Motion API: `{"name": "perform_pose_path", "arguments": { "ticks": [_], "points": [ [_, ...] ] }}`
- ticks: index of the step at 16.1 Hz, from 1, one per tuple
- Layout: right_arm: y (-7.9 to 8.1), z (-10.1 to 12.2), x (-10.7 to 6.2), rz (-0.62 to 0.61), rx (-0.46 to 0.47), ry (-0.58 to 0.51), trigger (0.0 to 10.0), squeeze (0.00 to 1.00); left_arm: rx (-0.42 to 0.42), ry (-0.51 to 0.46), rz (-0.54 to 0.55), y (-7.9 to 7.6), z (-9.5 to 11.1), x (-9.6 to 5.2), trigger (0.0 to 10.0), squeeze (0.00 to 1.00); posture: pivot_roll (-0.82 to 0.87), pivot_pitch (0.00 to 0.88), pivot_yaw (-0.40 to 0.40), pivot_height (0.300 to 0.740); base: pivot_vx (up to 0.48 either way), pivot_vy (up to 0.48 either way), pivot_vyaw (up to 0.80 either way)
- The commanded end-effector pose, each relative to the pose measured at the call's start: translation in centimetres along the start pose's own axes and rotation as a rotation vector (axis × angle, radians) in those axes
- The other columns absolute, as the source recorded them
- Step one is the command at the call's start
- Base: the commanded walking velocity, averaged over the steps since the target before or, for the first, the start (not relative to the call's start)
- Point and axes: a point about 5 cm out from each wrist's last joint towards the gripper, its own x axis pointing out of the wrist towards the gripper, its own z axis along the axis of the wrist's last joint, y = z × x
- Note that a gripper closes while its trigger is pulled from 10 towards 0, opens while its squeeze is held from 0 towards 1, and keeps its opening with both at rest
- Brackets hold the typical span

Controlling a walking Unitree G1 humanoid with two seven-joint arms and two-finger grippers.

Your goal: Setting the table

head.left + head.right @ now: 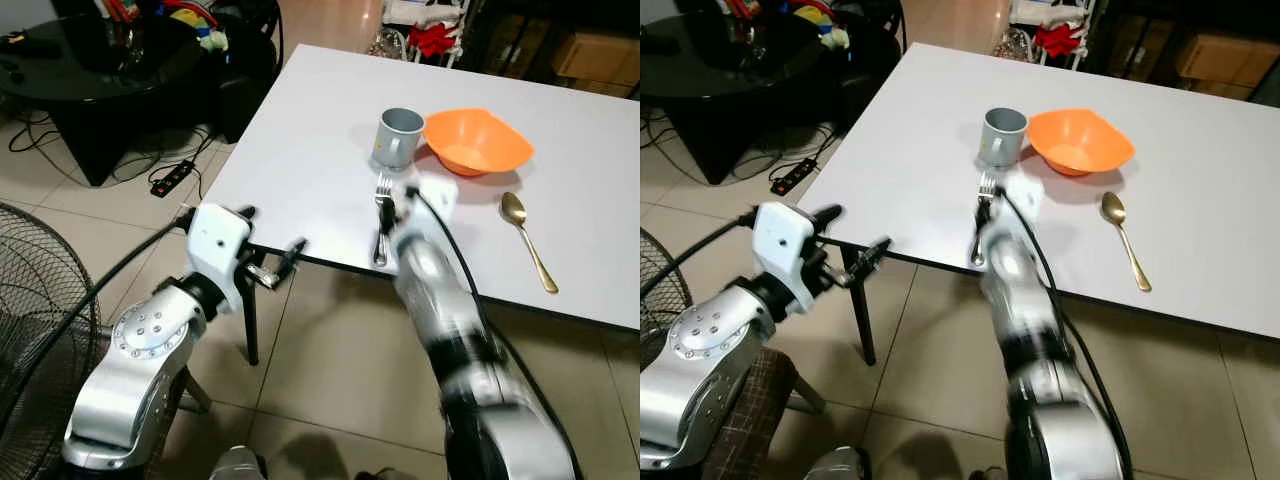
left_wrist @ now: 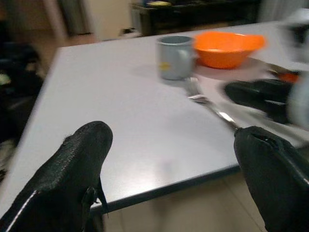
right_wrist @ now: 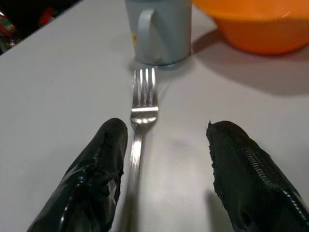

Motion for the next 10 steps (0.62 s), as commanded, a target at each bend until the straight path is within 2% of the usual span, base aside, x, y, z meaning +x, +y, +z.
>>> {"name": "perform_pose_path", "arguments": {
  "ticks": [1, 3, 5, 6, 7, 8, 9, 10],
  "points": [
    [-0.2, 1.6, -1.5, 0.096, -0.066, -0.124, 10.0, 0.99, 0.017, -0.006, 0.096, 0.7, -0.3, -0.1, 10.0, 0.0, 0.12, 0.0, -0.04, 0.74, 0.0, 0.0, 0.0],
    [-2.1, 0.7, -4.4, 0.18, -0.063, -0.161, 10.0, 0.99, -0.028, -0.004, 0.239, 1.5, -0.9, -0.8, 10.0, 0.0, 0.11, 0.0, -0.045, 0.74, 0.0, -0.381, 0.0],
    [-2.8, 0.2, -5.4, 0.167, -0.031, -0.106, 10.0, 0.99, -0.006, 0.0, 0.259, 1.5, -1.0, -1.0, 10.0, 0.0, 0.11, 0.0, -0.048, 0.74, 0.0, -0.48, 0.0],
    [-3.0, 0.1, -5.9, 0.18, -0.048, -0.081, 10.0, 0.99, -0.005, 0.002, 0.271, 1.4, -1.1, -1.1, 10.0, 0.0, 0.11, 0.0, -0.049, 0.74, 0.0, -0.48, 0.0],
    [-3.2, 0.1, -6.4, 0.197, -0.077, -0.076, 10.0, 0.94, -0.015, 0.002, 0.286, 1.5, -1.2, -1.2, 10.0, 0.0, 0.1, 0.0, -0.049, 0.74, 0.0, -0.48, 0.0],
    [-3.5, 0.2, -7.1, 0.215, -0.102, -0.068, 10.0, 0.77, -0.02, 0.007, 0.309, 1.5, -1.5, -1.4, 10.0, 0.0, 0.1, 0.0, -0.053, 0.74, 0.0, -0.48, 0.0],
    [-3.5, 0.3, -7.2, 0.231, -0.109, -0.062, 10.0, 0.45, -0.023, 0.009, 0.316, 1.4, -1.7, -1.4, 10.0, 0.0, 0.1, 0.0, -0.058, 0.74, 0.0, -0.48, 0.0],
    [-3.3, 0.5, -7.3, 0.241, -0.121, -0.046, 10.0, 0.2, -0.027, 0.008, 0.324, 1.2, -1.7, -1.4, 10.0, 0.0, 0.09, 0.0, -0.06, 0.74, 0.0, -0.48, 0.0]
  ]
}}
